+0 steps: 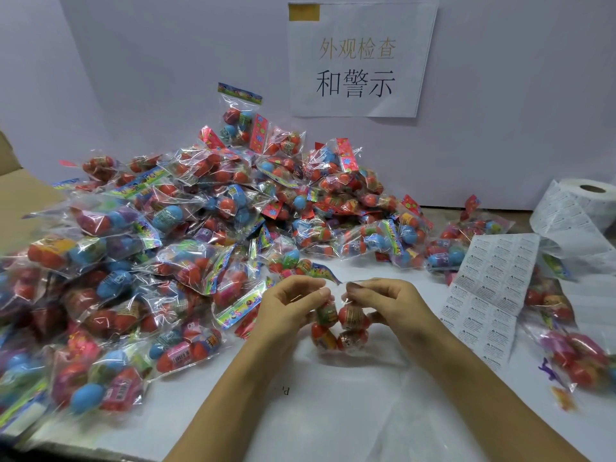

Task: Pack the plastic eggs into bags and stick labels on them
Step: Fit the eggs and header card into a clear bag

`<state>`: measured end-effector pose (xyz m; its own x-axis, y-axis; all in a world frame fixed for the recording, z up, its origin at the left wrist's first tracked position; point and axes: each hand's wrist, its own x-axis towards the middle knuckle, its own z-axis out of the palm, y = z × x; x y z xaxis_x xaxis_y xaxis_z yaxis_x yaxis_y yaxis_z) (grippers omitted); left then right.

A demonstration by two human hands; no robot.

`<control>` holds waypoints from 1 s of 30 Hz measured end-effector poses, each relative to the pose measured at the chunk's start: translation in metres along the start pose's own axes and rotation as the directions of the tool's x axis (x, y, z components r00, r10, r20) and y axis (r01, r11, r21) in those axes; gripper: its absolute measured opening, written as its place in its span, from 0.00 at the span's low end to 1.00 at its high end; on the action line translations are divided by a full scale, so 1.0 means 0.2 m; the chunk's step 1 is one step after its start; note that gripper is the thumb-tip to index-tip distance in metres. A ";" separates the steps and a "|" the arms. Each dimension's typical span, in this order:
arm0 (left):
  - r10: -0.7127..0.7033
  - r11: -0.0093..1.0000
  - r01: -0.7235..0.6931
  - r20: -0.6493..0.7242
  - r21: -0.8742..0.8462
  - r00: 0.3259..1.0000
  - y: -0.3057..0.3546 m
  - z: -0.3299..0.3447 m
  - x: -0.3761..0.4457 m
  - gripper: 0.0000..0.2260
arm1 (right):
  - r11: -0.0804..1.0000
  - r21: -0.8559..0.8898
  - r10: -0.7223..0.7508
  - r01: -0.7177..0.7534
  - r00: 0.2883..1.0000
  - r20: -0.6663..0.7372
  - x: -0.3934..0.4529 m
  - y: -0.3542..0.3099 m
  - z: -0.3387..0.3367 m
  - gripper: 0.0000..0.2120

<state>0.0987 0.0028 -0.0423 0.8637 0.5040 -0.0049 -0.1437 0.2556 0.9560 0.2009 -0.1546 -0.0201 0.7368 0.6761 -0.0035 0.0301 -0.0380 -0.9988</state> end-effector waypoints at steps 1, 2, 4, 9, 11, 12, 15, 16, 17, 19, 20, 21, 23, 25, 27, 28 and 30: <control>0.010 1.000 -0.010 -0.013 0.001 1.000 0.00 0.00 0.00 0.05 | 1.000 -0.028 0.008 -0.007 1.000 0.026 0.00 0.00 0.00 0.15; 0.019 1.000 -0.019 -0.023 0.001 1.000 0.00 0.00 0.00 0.05 | 0.998 -0.066 0.017 -0.014 0.999 0.049 -0.01 0.01 0.00 0.17; 0.018 1.000 -0.018 -0.025 -0.004 1.000 0.01 0.00 0.00 0.06 | 0.995 -0.093 0.037 -0.030 0.997 0.068 0.00 0.02 0.00 0.17; -0.019 1.000 0.019 0.032 -0.007 0.999 0.02 0.01 -0.01 0.03 | 0.996 -0.090 0.025 -0.023 0.999 0.027 0.01 0.03 -0.02 0.14; -0.028 1.000 0.027 0.064 0.012 0.998 0.03 0.02 -0.02 0.06 | 0.993 -0.113 0.021 -0.016 0.999 0.043 0.01 0.03 -0.02 0.15; -0.029 0.999 0.028 0.064 0.019 0.998 0.03 0.02 -0.02 0.08 | 0.993 -0.117 0.027 -0.021 0.998 0.050 0.01 0.02 -0.01 0.15; -0.023 0.999 0.022 0.043 0.027 0.999 0.04 0.01 -0.02 0.11 | 0.994 -0.112 0.021 -0.015 0.998 0.052 -0.01 0.01 0.00 0.17; -0.023 0.999 0.021 0.045 0.026 0.999 0.04 0.01 -0.02 0.11 | 0.995 -0.103 0.011 -0.008 0.999 0.030 -0.01 0.00 0.00 0.17; -0.020 1.000 0.019 0.050 0.025 0.999 0.04 0.01 -0.02 0.12 | 0.996 -0.085 0.006 -0.006 1.000 0.000 -0.01 0.00 0.00 0.17; -0.016 1.000 0.015 0.050 0.027 0.999 0.04 0.02 -0.02 0.12 | 0.999 -0.042 0.000 -0.003 0.999 -0.054 0.00 -0.01 -0.01 0.14; -0.014 1.000 0.013 0.039 0.029 0.999 0.04 0.02 -0.02 0.12 | 1.000 -0.031 -0.001 -0.001 0.998 -0.068 0.00 -0.01 -0.01 0.12; -0.010 1.000 0.009 0.026 0.026 1.000 0.04 0.03 -0.03 0.12 | 1.000 -0.026 -0.001 -0.001 0.997 -0.072 0.00 -0.01 -0.01 0.10; 0.000 1.000 0.000 -0.003 0.019 1.000 0.03 0.03 -0.02 0.11 | 1.000 -0.019 0.001 -0.003 0.998 -0.066 0.00 -0.01 0.00 0.09; 0.009 0.999 -0.009 -0.011 0.031 1.000 0.03 0.03 -0.02 0.12 | 1.000 -0.010 0.006 -0.007 0.998 -0.059 0.00 -0.01 0.01 0.09; -0.013 0.999 0.012 0.021 0.045 1.000 0.03 0.02 -0.02 0.11 | 1.000 -0.001 0.013 -0.013 0.998 -0.060 0.00 -0.01 0.01 0.10; -0.050 0.998 0.048 0.050 0.048 0.998 0.03 0.02 -0.02 0.12 | 1.000 0.006 0.017 -0.016 0.998 -0.064 0.00 -0.01 0.00 0.11; -0.119 0.991 0.110 0.102 0.082 0.988 0.02 0.02 -0.02 0.13 | 0.999 0.017 0.030 -0.029 0.997 -0.074 0.00 -0.01 -0.02 0.15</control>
<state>0.0952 -0.0011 -0.0370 0.9193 0.3834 -0.0882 -0.0074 0.2411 0.9705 0.2034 -0.1564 -0.0179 0.7853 0.6184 -0.0297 -0.0025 -0.0449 -0.9990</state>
